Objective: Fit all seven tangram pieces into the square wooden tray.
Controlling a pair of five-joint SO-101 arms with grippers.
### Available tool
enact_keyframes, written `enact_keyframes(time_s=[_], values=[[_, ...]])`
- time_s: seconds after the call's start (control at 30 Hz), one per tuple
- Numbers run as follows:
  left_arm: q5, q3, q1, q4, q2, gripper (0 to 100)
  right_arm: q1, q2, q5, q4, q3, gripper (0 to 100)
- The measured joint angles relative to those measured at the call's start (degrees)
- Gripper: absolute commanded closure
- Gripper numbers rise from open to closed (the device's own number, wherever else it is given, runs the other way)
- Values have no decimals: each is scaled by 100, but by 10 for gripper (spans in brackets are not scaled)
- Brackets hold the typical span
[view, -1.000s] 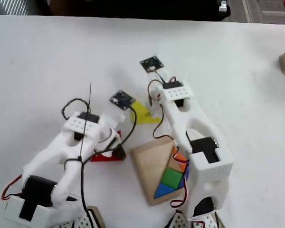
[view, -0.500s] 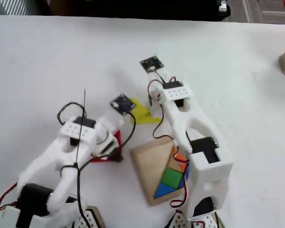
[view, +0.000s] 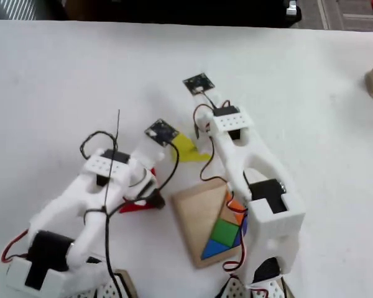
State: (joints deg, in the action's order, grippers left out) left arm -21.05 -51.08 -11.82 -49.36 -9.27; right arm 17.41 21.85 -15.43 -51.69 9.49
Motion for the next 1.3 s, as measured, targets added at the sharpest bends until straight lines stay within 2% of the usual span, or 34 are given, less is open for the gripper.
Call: enact_keyframes(time_s=[0.17, 1.03, 1.1, 1.23, 1.3], values=[[185, 202, 0, 0, 237, 705, 0, 0, 0, 0, 0, 758], [-70, 308, -9, -229, 299, 714, 0, 0, 0, 0, 0, 758], [-70, 308, -9, -229, 299, 755, 0, 0, 0, 0, 0, 758], [-70, 308, -9, -255, 299, 898, 0, 0, 0, 0, 0, 758], [-79, 387, -18, -229, 220, 924, 0, 0, 0, 0, 0, 758]])
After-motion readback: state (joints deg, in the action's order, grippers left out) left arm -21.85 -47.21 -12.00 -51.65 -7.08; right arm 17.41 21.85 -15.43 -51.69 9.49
